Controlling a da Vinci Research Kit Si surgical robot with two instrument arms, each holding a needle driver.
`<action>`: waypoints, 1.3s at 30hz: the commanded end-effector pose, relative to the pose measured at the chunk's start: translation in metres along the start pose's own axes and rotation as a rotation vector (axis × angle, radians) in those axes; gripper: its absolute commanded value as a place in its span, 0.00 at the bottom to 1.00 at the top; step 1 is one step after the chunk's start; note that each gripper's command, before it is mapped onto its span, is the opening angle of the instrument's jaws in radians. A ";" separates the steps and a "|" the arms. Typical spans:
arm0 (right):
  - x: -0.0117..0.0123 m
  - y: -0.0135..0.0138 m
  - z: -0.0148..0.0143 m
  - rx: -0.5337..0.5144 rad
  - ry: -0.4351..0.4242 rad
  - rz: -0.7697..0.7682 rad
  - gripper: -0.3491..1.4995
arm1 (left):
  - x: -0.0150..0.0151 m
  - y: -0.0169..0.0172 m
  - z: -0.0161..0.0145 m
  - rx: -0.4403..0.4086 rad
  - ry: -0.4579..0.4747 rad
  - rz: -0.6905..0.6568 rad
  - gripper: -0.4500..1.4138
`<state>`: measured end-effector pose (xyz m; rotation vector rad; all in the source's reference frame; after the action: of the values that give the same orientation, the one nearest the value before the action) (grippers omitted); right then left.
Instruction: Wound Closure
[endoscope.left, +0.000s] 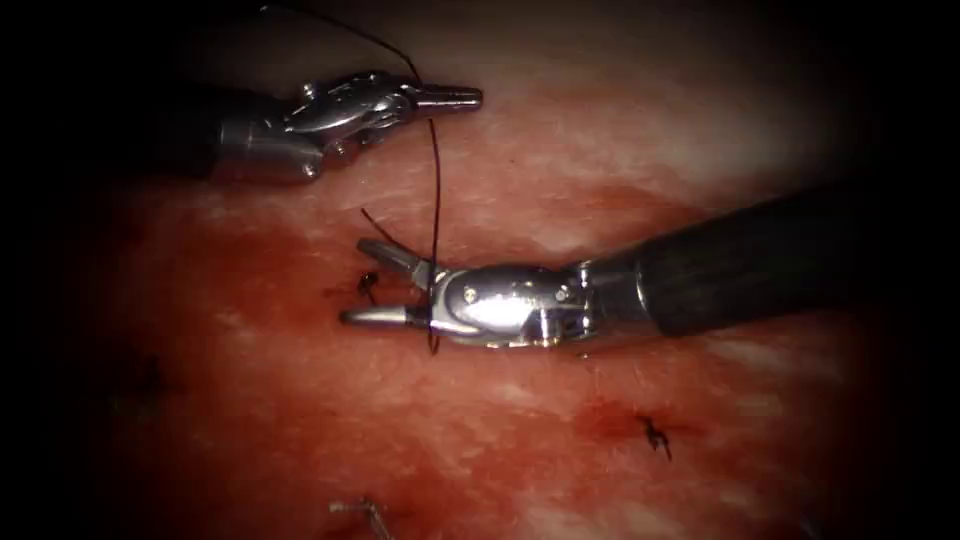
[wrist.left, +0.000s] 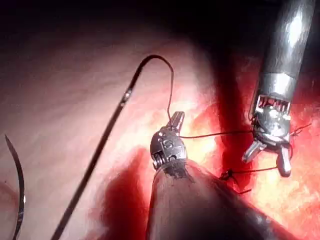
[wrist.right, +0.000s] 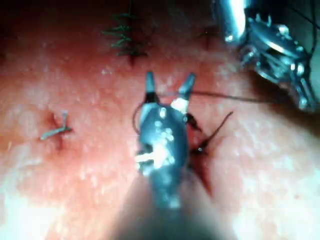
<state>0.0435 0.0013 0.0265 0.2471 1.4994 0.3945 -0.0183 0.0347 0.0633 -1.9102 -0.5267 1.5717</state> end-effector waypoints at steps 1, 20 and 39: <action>-0.0003 0.0001 0.0001 -0.005 0.010 0.004 0.65 | -0.0016 -0.0002 0.0000 0.002 -0.008 0.012 0.00; 0.0017 0.0030 -0.0033 -0.159 0.145 0.017 0.56 | -0.0061 0.0079 -0.0027 0.041 -0.025 0.021 0.00; 0.0010 0.0041 -0.0022 -0.303 -0.040 0.205 0.56 | -0.0077 0.0161 -0.0050 0.031 -0.017 0.036 0.00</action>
<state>0.0403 0.0056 0.0268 0.1711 1.3408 0.7745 -0.0158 0.0171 0.0577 -1.8975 -0.4720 1.6112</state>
